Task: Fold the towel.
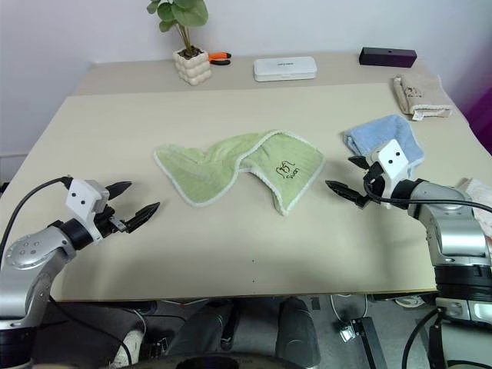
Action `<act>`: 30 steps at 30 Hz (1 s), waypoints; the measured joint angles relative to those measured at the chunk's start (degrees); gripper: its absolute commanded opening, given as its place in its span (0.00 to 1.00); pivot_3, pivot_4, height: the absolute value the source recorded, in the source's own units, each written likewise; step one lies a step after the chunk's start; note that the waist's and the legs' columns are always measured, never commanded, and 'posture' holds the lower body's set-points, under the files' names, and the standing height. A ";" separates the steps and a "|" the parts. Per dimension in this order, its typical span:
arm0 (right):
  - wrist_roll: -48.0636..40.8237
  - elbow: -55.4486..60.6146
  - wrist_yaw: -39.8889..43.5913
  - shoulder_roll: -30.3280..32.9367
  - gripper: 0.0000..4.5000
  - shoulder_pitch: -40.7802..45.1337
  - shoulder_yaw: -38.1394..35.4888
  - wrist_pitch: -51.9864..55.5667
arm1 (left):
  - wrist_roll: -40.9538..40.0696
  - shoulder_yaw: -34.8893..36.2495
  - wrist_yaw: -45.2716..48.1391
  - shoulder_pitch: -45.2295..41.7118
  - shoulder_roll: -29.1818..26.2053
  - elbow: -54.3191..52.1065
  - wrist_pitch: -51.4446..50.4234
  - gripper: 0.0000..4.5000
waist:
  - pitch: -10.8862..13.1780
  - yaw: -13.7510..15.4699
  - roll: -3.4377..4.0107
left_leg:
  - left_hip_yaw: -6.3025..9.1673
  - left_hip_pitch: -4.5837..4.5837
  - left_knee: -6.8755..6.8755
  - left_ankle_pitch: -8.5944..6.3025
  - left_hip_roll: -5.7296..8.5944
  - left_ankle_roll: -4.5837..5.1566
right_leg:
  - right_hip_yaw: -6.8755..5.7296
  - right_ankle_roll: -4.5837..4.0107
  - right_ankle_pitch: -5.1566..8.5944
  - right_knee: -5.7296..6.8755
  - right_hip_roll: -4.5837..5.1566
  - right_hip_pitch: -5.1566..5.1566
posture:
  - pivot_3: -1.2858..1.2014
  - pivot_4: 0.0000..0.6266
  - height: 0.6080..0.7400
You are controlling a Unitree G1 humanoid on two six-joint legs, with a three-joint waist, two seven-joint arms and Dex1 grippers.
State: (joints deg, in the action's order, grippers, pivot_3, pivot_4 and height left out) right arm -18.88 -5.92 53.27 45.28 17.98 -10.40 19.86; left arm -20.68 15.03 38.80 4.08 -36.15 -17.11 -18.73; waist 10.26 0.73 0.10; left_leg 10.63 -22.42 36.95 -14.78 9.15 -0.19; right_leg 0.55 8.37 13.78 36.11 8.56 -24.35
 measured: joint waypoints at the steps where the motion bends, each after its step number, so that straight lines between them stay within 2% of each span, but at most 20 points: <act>1: -0.03 0.15 0.00 0.00 1.00 0.00 0.00 0.05 | 0.00 0.00 0.00 0.00 0.00 0.06 0.00 0.99 | 0.00 0.01 0.00 | -0.01 0.00 0.00 0.00 0.00 0.01 | 0.01 0.01 0.00 0.00 0.00 0.00 | 0.52 0.24 1.00; 8: 0.24 3.14 -2.02 -0.91 1.00 -2.22 -0.10 -0.26 | 0.19 -1.15 0.15 -0.50 -0.09 -0.13 -0.72 0.99 | 0.01 0.11 -0.02 | -0.08 -0.01 0.01 -0.02 0.01 0.03 | 0.08 0.05 -0.03 -0.02 0.00 0.00 | 0.52 0.24 1.00; 13: 0.82 3.50 -4.02 -3.69 1.00 -2.15 1.20 -1.77 | -0.01 -7.17 3.25 -1.11 -0.95 -4.69 -2.29 0.99 | 0.01 0.01 -0.02 | -0.20 0.00 0.00 -0.04 0.00 0.06 | 0.20 0.08 -0.05 -0.02 -0.01 -0.05 | 0.52 0.24 1.00; 16: 1.29 3.57 -5.01 -4.58 1.00 -2.12 1.99 -2.35 | 2.81 -13.34 4.67 -2.77 -1.79 -6.36 -2.16 0.99 | 0.01 0.06 -0.03 | -0.24 0.00 0.01 -0.04 0.00 0.06 | 0.23 0.08 -0.06 -0.02 -0.01 -0.06 | 0.52 0.24 1.00; 20: 1.35 3.67 -5.89 -6.58 1.00 -2.13 3.20 -2.89 | 8.56 -21.60 2.58 -7.68 1.11 -5.52 -2.12 0.99 | 0.01 0.12 -0.03 | -0.25 0.00 0.03 -0.03 0.02 0.06 | 0.26 0.11 -0.11 -0.03 -0.02 -0.06 | 0.52 0.24 1.00; 25: 1.05 8.42 -8.04 -8.47 1.00 -2.65 3.51 -1.28 | 14.66 -26.94 -0.57 -12.32 4.08 0.64 -1.83 0.99 | 0.01 -0.12 -0.02 | -0.26 0.01 0.01 -0.04 0.00 0.06 | 0.31 0.12 -0.11 -0.01 -0.06 -0.12 | 0.52 0.24 1.00; 30: 0.73 12.45 -9.98 -9.25 1.00 -3.68 3.85 1.27 | 17.52 -28.10 -1.82 -15.84 5.64 5.06 0.64 0.99 | 0.00 0.18 -0.03 | -0.26 0.01 0.04 -0.03 0.01 0.06 | 0.31 0.18 -0.16 -0.02 -0.04 -0.07 | 0.52 0.24 1.00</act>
State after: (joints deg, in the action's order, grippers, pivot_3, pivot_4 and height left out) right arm -18.15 6.53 43.29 36.02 14.29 -6.55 21.13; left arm -3.16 -13.08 36.99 -11.75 -30.51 -12.04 -18.09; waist 10.26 0.91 0.07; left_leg 10.37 -22.41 36.99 -14.82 9.16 -0.13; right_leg 0.86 8.54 13.62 36.09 8.52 -24.42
